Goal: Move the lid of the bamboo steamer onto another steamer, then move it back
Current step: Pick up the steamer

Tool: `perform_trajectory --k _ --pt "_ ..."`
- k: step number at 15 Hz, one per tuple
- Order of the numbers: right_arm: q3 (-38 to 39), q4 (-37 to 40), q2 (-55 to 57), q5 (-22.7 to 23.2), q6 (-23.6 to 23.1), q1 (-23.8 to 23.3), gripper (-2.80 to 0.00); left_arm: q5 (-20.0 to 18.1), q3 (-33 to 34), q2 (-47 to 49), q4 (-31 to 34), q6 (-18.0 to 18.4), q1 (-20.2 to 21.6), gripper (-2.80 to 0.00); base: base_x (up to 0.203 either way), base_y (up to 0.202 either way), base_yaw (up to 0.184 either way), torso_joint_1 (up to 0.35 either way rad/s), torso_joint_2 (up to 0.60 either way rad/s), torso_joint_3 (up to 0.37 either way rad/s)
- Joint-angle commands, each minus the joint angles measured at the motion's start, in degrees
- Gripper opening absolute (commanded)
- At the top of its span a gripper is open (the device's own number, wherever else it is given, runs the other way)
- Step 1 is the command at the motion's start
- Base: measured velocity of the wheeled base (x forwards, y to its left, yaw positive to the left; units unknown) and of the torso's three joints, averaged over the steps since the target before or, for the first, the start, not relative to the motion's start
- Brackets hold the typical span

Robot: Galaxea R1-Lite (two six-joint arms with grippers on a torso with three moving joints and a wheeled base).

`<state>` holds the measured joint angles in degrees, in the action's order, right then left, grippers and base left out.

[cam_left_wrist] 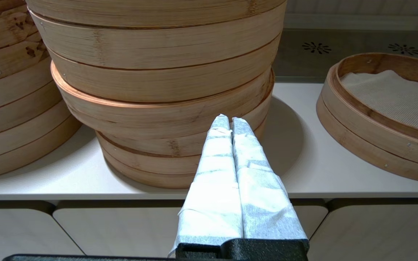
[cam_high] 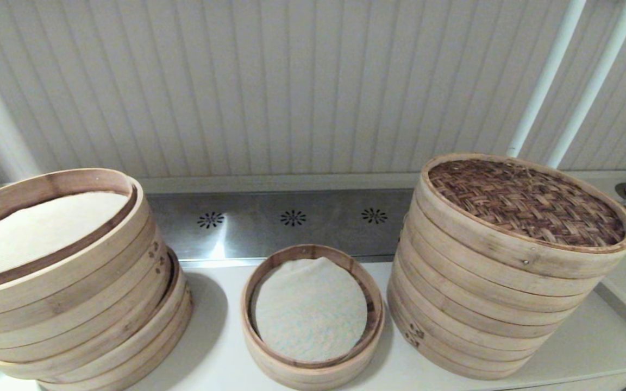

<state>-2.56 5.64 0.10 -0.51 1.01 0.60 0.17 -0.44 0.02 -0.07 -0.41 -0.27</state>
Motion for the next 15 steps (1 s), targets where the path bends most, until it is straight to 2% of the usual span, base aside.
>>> perform_trajectory --k 1,5,8,15 --pt "-0.1 0.0 0.0 0.0 0.0 0.0 -2.80 0.0 0.0 0.0 0.0 0.0 0.0 -2.80 0.000 0.000 0.000 0.000 0.00 0.000" --pt "-3.4 0.4 0.0 0.1 -0.3 0.0 -2.80 0.0 0.0 0.0 0.0 0.0 0.0 -2.80 0.000 0.000 0.000 0.000 0.00 0.000" --pt "-13.2 6.8 1.7 0.9 -0.4 0.0 -2.80 0.0 0.0 0.0 0.0 0.0 0.0 -2.80 0.000 0.000 0.000 0.000 0.00 0.000" --pt "-33.0 9.2 23.5 1.7 -0.3 0.2 -2.80 0.0 0.0 0.0 0.0 0.0 0.0 -2.80 0.000 0.000 0.000 0.000 0.00 0.000"
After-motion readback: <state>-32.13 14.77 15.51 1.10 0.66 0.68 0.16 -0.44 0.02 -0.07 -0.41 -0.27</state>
